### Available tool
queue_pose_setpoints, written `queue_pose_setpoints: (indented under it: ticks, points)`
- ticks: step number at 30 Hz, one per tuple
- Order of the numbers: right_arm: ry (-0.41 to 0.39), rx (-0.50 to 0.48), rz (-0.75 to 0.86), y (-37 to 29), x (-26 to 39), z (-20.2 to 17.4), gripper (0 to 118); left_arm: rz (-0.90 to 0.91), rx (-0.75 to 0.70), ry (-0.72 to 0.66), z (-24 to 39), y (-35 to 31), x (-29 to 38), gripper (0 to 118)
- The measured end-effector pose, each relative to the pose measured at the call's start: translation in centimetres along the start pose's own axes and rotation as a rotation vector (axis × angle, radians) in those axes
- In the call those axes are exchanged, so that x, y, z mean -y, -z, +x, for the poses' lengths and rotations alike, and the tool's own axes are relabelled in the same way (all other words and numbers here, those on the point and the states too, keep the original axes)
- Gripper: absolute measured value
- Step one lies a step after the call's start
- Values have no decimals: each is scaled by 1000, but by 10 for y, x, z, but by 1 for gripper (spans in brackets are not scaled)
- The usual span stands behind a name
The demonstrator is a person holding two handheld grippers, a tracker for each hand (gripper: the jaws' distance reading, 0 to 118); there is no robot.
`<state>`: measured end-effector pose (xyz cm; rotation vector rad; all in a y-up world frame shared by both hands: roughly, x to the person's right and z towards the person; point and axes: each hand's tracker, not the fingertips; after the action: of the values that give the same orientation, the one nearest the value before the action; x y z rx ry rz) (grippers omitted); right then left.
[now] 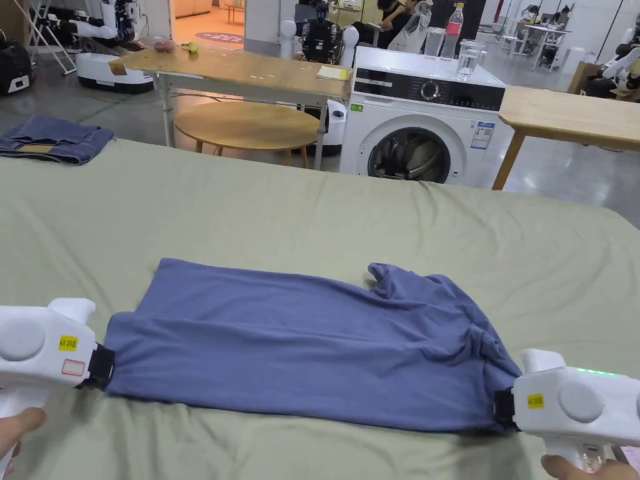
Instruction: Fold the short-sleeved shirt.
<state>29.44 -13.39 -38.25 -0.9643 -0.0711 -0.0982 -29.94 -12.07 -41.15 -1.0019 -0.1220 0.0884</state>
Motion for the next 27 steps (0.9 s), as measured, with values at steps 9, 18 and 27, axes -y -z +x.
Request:
queue_pose_setpoints:
  ticks: [9, 18, 27]
  points:
    - [-60, 30, 77, -75, 32, -8, 1, 62, 19, 23, -2, -51, 12, 0]
    - [-75, 56, -71, -60, 103, -6, 1, -35, 17, 23, -17, -41, 74, 0]
    - [-70, 90, -79, -37, 112, -11, 2, -75, -12, 30, -16, -9, 90, 0]
